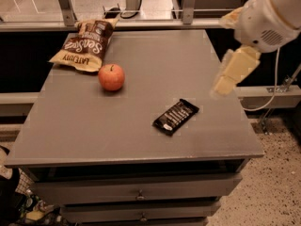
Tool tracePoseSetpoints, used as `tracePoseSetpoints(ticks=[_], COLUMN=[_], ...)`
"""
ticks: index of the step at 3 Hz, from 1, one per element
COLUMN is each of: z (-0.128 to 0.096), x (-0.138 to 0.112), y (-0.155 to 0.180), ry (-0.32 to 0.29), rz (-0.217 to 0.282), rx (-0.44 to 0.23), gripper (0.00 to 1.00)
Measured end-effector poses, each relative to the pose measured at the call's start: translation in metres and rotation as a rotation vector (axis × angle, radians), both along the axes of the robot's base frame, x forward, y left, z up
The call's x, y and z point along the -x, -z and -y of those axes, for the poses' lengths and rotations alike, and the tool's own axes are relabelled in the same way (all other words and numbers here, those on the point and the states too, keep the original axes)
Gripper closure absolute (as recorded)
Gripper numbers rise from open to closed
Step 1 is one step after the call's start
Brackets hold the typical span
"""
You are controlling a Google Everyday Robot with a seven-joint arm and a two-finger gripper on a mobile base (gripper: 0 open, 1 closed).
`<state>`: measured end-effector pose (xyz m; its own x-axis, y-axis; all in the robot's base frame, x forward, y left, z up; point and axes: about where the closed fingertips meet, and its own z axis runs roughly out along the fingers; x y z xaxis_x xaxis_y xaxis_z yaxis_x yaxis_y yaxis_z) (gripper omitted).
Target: Pick apple
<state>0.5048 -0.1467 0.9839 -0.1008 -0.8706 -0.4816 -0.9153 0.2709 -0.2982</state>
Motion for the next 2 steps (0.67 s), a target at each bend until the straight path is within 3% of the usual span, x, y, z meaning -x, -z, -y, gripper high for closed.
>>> tracePoseSetpoints(ticks=[1, 2], z=[-0.045, -0.093], x=[-0.027, -0.057], y=[0.013, 0.045], ry=[-0.034, -0.050], rz=[-0.006, -0.025], rx=[-0.056, -0.186], gripper=[0.00, 0.00])
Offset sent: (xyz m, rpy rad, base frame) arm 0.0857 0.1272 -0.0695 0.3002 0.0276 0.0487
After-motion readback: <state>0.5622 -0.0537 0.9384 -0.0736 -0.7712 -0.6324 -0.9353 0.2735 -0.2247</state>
